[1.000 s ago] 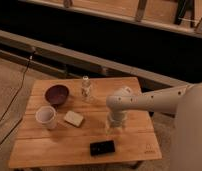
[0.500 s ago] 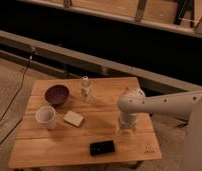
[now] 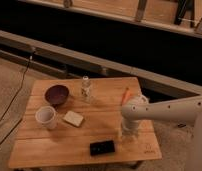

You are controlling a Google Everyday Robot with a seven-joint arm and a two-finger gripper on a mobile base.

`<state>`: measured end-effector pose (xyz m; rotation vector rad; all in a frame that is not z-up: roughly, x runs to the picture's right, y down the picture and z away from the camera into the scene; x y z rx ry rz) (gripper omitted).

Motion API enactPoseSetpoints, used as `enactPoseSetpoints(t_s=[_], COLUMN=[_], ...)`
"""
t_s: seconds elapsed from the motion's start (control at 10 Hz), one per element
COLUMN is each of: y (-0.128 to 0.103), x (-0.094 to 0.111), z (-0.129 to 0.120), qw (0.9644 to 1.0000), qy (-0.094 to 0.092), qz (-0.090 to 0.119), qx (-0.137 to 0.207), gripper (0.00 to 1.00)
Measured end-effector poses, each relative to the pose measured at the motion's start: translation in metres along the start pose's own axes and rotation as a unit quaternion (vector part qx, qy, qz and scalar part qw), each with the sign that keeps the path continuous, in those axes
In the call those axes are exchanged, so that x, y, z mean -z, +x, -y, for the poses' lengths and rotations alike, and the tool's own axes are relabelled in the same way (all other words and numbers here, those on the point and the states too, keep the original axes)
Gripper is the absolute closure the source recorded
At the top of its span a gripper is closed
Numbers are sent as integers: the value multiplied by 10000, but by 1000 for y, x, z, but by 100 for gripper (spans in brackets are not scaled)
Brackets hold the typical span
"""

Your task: Push the eraser across the table

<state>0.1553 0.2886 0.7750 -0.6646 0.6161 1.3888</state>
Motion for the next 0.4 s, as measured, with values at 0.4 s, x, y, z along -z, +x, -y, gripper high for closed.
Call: enactPoseSetpoints(t_s=[0.4], y=[17], x=[-8], z=[-10], qw=[10000], qy=[-40], qz=[-3], qx=[77], gripper=[35])
